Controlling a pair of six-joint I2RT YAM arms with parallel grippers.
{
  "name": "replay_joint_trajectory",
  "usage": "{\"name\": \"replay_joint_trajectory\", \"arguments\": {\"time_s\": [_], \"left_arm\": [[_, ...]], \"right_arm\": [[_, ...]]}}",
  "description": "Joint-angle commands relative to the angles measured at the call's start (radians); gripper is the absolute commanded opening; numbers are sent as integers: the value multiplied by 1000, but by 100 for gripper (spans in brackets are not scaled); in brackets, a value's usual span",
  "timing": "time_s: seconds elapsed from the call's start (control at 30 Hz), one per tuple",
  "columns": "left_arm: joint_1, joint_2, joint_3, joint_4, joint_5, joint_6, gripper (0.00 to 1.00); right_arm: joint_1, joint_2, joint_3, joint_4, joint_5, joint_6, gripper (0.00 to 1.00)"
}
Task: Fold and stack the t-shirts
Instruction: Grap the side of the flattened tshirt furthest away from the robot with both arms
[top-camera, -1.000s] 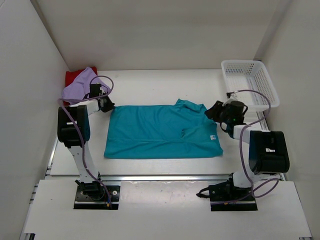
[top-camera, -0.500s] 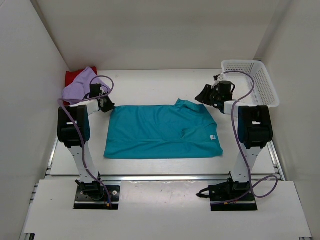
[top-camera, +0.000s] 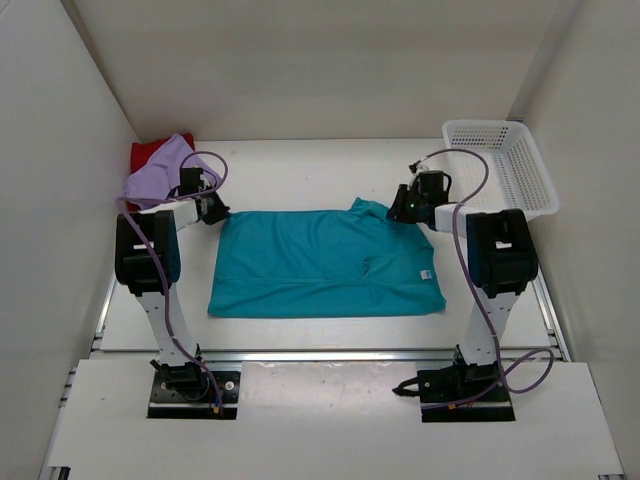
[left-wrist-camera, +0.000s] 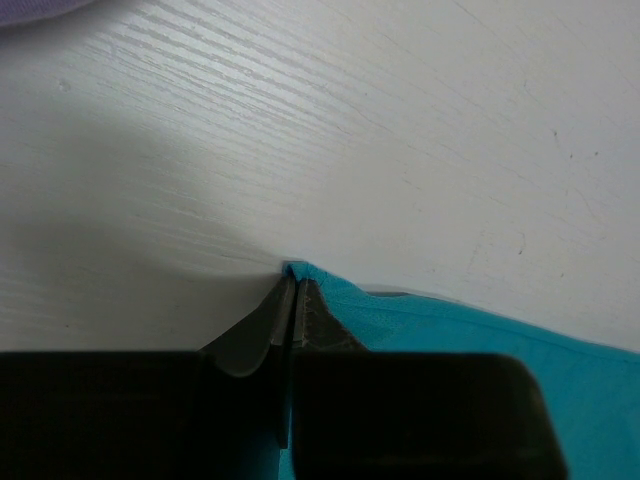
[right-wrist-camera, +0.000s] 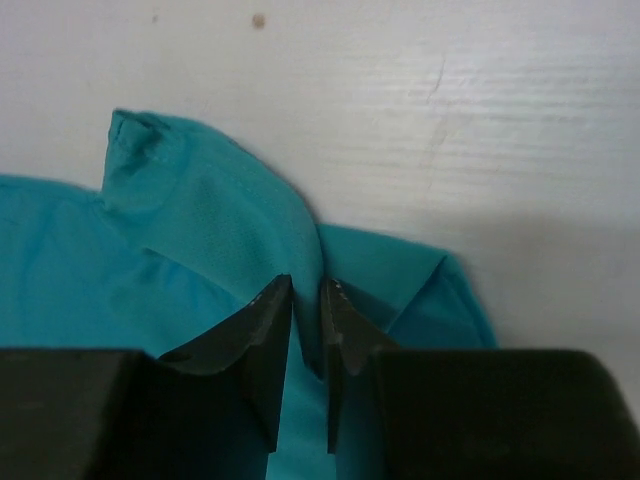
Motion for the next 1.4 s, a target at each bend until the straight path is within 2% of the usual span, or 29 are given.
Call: {"name": "replay_joint_trajectory", "arguments": {"time_s": [0.0, 0.1, 0.17, 0.23, 0.33, 0.43, 0.53, 0.6, 0.7, 0.73, 0.83, 1.07, 1.2, 1.37], "left_arm": [[-10, -63, -14, -3, 2, 5, 0], [-3, -62, -19, -1, 23, 0, 0], [-6, -74, -26, 3, 16, -4, 0], [-6, -74, -34, 8, 17, -4, 0], [-11, -79, -46, 6, 19, -6, 0], [-7, -79, -45, 0, 23, -6, 0], [-6, -88, -55, 9, 23, -9, 0], [0, -97, -57, 5, 23, -7, 0], [1, -103, -58, 11, 22, -9, 0], [7, -105, -58, 11, 22, -7, 0], [3, -103, -60, 6, 23, -6, 0], [0, -108, -65, 19, 33, -12, 0], [0, -105, -63, 17, 27, -9, 0], [-2, -102, -63, 20, 25, -12, 0]], "right_arm": [[77, -125, -61, 69, 122, -102, 17], [180, -194, -117, 88, 251, -254, 16], [289, -258, -201, 137, 389, -408, 16], [358, -278, -245, 150, 458, -473, 18], [366, -308, -297, 134, 454, -449, 30], [337, -363, -369, 184, 420, -406, 47], [273, -421, -394, 204, 301, -348, 55], [191, -459, -409, 242, 144, -232, 54], [102, -476, -435, 343, -50, -67, 40], [88, -469, -440, 352, -84, -35, 32], [74, -386, -423, 375, -144, 60, 21], [99, -251, -397, 389, -184, 99, 25], [107, -213, -374, 386, -181, 81, 34], [125, -159, -311, 343, -160, 62, 33]]}}
